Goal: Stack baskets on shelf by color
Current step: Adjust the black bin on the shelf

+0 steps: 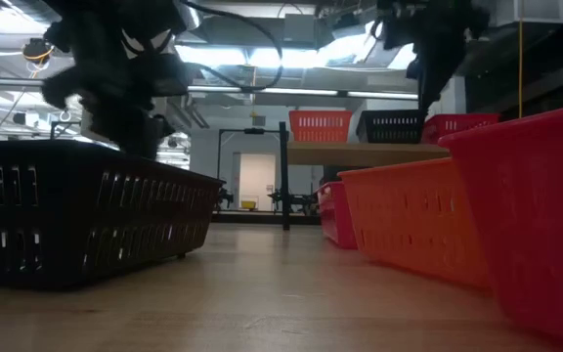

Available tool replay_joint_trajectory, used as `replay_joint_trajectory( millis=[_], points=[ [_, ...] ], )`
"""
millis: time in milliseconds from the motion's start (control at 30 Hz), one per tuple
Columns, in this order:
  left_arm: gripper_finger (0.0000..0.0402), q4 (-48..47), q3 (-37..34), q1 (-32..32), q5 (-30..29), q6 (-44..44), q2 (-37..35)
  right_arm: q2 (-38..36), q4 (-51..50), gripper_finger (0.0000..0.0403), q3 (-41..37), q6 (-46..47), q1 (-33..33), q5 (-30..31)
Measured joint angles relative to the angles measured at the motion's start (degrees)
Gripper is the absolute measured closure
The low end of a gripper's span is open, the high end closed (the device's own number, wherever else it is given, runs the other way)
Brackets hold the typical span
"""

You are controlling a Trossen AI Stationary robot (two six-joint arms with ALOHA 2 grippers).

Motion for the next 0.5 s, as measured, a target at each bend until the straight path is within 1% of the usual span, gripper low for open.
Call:
replay_joint_trajectory(
  millis=[67, 167, 300, 333, 400, 500],
  points=[
    [0.0401, -5.4, 2.0, -1.1, 0.0, -3.1, 0.0, -1.3, -0.6, 0.0323, 0.0, 3.7, 3.5, -1.1],
    [0.0401, -14.9, 5.1, -4.2, 0.6, -7.5, 0.0, -3.7, -2.7, 0.0323, 0.0, 10.1, 9.6, -0.9],
    [0.0401, -23.4, 8.3, -9.4, 7.7, -11.9, 1.6, -6.8, -4.2, 0.0323, 0.0, 18.6, 17.5, 0.7],
    [0.0401, -24.3, 8.4, -10.8, 9.3, -13.2, 1.6, -7.7, -4.2, 0.0323, 0.0, 20.9, 19.3, 1.1],
    [0.0401, -23.2, 8.5, -13.4, 12.3, -14.9, 2.3, -8.9, -4.1, 0.0323, 0.0, 25.4, 22.9, 1.7],
    [0.0401, -20.4, 8.3, -16.7, 16.5, -17.0, 6.1, -10.5, -4.1, 0.0323, 0.0, 31.7, 28.2, 2.8]
  ],
)
